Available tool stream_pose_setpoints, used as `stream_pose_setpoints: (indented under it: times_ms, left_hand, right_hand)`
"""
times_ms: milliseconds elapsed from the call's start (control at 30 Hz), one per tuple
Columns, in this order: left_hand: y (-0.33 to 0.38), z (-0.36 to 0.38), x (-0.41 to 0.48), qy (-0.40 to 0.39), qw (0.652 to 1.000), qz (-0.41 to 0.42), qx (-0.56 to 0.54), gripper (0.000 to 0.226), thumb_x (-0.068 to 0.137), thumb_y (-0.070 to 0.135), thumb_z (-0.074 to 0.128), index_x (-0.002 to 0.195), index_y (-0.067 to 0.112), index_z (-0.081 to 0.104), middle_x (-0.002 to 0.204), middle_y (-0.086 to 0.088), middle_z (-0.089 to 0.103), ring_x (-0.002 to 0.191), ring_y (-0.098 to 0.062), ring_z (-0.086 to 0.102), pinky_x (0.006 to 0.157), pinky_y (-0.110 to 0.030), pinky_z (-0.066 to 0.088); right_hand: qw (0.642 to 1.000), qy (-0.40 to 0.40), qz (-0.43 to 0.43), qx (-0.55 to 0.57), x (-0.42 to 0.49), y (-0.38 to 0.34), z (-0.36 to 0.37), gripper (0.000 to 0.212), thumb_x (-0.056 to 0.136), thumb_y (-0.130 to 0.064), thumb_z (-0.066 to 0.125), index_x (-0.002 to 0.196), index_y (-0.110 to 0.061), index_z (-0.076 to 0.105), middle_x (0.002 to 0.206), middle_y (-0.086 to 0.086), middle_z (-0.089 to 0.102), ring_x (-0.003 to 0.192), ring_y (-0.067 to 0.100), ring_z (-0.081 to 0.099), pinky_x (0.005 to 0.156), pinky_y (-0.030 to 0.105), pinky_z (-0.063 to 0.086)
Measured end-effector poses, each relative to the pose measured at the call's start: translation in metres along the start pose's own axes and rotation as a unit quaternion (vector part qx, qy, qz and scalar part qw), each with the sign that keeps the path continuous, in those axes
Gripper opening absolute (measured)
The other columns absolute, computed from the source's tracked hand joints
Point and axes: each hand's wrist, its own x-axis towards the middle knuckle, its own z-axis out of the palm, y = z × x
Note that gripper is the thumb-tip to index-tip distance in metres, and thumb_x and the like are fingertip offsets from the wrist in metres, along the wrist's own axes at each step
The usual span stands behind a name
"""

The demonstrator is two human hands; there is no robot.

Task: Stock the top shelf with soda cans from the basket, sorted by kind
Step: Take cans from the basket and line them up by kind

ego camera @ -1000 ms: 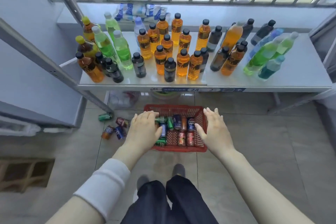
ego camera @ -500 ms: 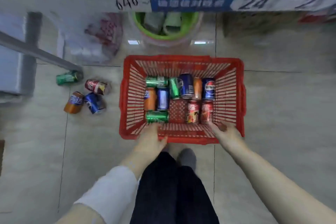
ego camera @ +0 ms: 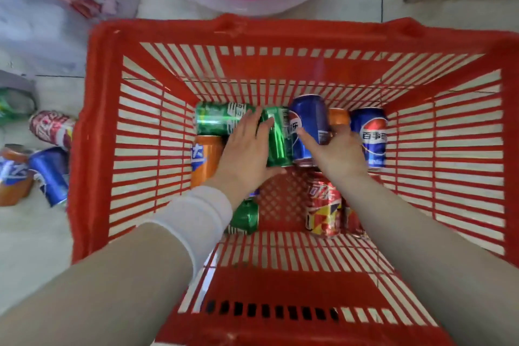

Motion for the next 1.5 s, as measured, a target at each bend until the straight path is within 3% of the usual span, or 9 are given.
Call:
stream_pose_setpoints:
  times_ms: [200, 333, 633, 733, 900, 1033, 1233, 1367, 1500]
  left_hand:
    - [-0.006, 0.012, 0.021, 0.007, 0.998, 0.039, 0.058, 0.123, 0.066, 0.061, 0.069, 0.148, 0.011, -0.008, 0.156, -0.014, -0.003, 0.144, -0.028, -0.004, 0.118, -0.042, -0.005]
    - [-0.008, 0.014, 0.026, 0.001, 0.993, 0.046, 0.111, 0.131, 0.062, 0.066, 0.069, 0.146, 0.013, -0.015, 0.153, -0.017, 0.000, 0.143, -0.030, -0.001, 0.116, -0.043, -0.007]
    - [0.004, 0.010, 0.037, -0.014, 0.988, 0.055, 0.145, 0.127, 0.059, 0.073, 0.065, 0.146, 0.020, -0.010, 0.148, -0.018, 0.007, 0.141, -0.034, 0.000, 0.113, -0.049, -0.012]
    - [0.010, 0.009, 0.037, -0.015, 0.992, 0.066, 0.109, 0.118, 0.061, 0.060, 0.073, 0.147, 0.019, 0.002, 0.146, -0.020, 0.010, 0.139, -0.035, 0.003, 0.114, -0.045, -0.008]
    - [0.024, -0.001, 0.014, -0.063, 0.997, 0.036, 0.041, 0.115, 0.059, 0.054, 0.076, 0.145, 0.020, 0.008, 0.143, -0.017, 0.010, 0.135, -0.034, 0.006, 0.111, -0.037, 0.018]
    - [0.036, -0.024, -0.023, -0.059, 0.988, -0.060, -0.133, 0.108, 0.058, 0.060, 0.075, 0.142, 0.026, 0.018, 0.140, -0.012, 0.014, 0.134, -0.029, 0.009, 0.112, -0.036, 0.019]
    - [0.054, -0.095, -0.085, -0.075, 0.886, -0.207, -0.408, 0.091, 0.051, 0.060, 0.074, 0.131, 0.037, 0.036, 0.136, -0.003, 0.037, 0.126, -0.022, 0.038, 0.109, -0.038, 0.033]
    - [0.072, -0.152, -0.138, -0.108, 0.753, -0.245, -0.601, 0.057, 0.064, 0.053, 0.068, 0.115, 0.038, 0.048, 0.127, 0.001, 0.052, 0.110, -0.017, 0.053, 0.107, -0.042, 0.037]
    - [0.097, -0.215, -0.191, -0.143, 0.636, -0.216, -0.727, 0.039, 0.079, 0.041, 0.057, 0.113, 0.023, 0.055, 0.119, -0.005, 0.062, 0.103, -0.017, 0.061, 0.095, -0.033, 0.048]
  right_hand:
    - [0.994, 0.063, -0.019, -0.092, 0.009, -0.007, 0.015, 0.095, 0.067, -0.069, 0.061, 0.127, 0.001, 0.036, 0.131, 0.018, 0.038, 0.121, 0.034, 0.042, 0.092, 0.042, 0.043]
    - [0.996, 0.054, -0.013, -0.076, 0.017, -0.009, 0.013, 0.089, 0.066, -0.063, 0.068, 0.125, -0.001, 0.041, 0.130, 0.015, 0.039, 0.119, 0.031, 0.045, 0.087, 0.040, 0.045]
    - [0.979, -0.070, 0.035, 0.190, 0.007, 0.021, -0.025, 0.038, 0.075, -0.042, 0.071, 0.098, -0.023, 0.048, 0.089, -0.005, 0.058, 0.079, 0.011, 0.059, 0.065, 0.025, 0.047]
    - [0.959, -0.077, 0.061, 0.265, -0.004, 0.034, -0.035, 0.045, 0.076, -0.039, 0.070, 0.112, -0.021, 0.049, 0.095, -0.005, 0.060, 0.082, 0.008, 0.060, 0.061, 0.020, 0.045]
    - [0.931, -0.083, 0.085, 0.345, -0.027, 0.039, -0.054, 0.049, 0.079, -0.032, 0.069, 0.120, -0.018, 0.047, 0.110, 0.001, 0.060, 0.090, 0.011, 0.062, 0.064, 0.020, 0.046]
    - [0.919, -0.096, 0.085, 0.373, -0.055, 0.032, -0.072, 0.039, 0.080, -0.028, 0.067, 0.111, -0.021, 0.044, 0.107, 0.000, 0.060, 0.089, 0.010, 0.062, 0.069, 0.022, 0.049]
    - [0.914, -0.140, 0.066, 0.374, -0.122, 0.012, -0.114, 0.036, 0.082, -0.016, 0.066, 0.115, -0.010, 0.054, 0.105, 0.008, 0.066, 0.089, 0.018, 0.066, 0.075, 0.030, 0.053]
    - [0.909, -0.183, 0.022, 0.374, -0.177, -0.003, -0.155, 0.044, 0.075, -0.012, 0.071, 0.116, -0.013, 0.057, 0.103, 0.005, 0.069, 0.092, 0.019, 0.067, 0.078, 0.031, 0.053]
    - [0.893, -0.217, -0.042, 0.392, -0.227, -0.028, -0.203, 0.050, 0.058, -0.017, 0.071, 0.106, -0.022, 0.057, 0.085, -0.011, 0.072, 0.080, 0.004, 0.067, 0.066, 0.019, 0.052]
